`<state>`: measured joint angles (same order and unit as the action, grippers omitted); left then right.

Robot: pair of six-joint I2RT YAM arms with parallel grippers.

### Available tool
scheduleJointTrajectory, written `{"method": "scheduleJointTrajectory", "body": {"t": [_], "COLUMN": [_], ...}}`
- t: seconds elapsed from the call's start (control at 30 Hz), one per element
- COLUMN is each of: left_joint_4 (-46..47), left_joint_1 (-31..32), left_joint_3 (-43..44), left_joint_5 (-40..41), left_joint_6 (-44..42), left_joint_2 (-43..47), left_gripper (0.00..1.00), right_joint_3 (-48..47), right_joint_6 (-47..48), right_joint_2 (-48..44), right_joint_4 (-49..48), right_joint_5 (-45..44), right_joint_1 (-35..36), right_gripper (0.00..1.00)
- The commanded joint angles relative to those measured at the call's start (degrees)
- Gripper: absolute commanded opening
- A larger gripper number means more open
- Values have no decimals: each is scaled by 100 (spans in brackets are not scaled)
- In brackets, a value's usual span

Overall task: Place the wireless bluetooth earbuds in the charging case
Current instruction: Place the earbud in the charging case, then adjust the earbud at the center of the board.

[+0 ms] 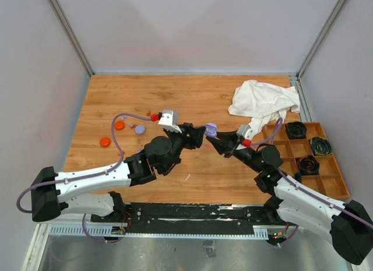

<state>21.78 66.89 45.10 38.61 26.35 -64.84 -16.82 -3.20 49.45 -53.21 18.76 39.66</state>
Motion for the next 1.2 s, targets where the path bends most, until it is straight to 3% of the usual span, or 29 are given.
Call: {"method": "scheduleJointTrajectory", "body": {"t": [0.0, 0.33, 0.6, 0.87, 1.17], "left_joint_4": [-1091, -3377, -4340, -4753, -4508], "left_joint_1": [28, -1135, -2563, -3629, -4753], "left_joint_3": [84, -63, -297, -320, -330], "left_joint_5": [1086, 910, -175, -751, -1713], "left_joint_6": [204, 1322, 1662, 1485, 1065], "left_joint_2": [117, 192, 71, -513, -1296], "left_gripper": [62, 64, 63, 63, 57], "right_joint_3": [130, 237, 368, 430, 451], "right_joint_6": [47, 22, -52, -87, -67], "right_joint_2": [-58, 53, 153, 238, 254], "right_joint_4": [-163, -198, -385, -495, -468], "right_joint_5": [-125, -110, -136, -139, -189], "right_joint_1": [81, 86, 80, 81, 89], "right_gripper": [6, 6, 6, 5, 5]}}
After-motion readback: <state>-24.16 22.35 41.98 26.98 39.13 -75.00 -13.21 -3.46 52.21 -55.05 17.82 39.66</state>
